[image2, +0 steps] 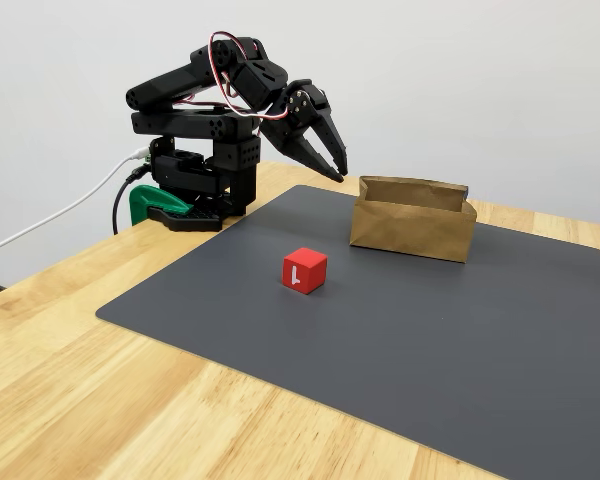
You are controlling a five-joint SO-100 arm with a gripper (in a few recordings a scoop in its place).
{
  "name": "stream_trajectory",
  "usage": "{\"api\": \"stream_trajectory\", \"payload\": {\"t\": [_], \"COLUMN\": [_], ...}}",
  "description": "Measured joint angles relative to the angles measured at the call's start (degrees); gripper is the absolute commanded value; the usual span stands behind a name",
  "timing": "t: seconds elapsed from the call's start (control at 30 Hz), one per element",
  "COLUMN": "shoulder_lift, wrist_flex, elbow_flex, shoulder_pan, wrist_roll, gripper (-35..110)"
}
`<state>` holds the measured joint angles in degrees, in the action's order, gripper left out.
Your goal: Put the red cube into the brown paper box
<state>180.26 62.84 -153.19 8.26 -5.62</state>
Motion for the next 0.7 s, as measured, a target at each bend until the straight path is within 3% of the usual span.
{"api": "stream_trajectory", "payload": {"t": [0.23, 0.43, 0.7], "shoulder_lift": [0.0, -0.26, -5.01], "wrist_flex": [0.0, -0.09, 2.29], "elbow_flex": [0.0, 0.0, 4.66], "shoulder_pan": [0.97, 3.6, 7.21], "wrist_roll": [0.53, 0.18, 1.67], "gripper": [1, 16, 20]}}
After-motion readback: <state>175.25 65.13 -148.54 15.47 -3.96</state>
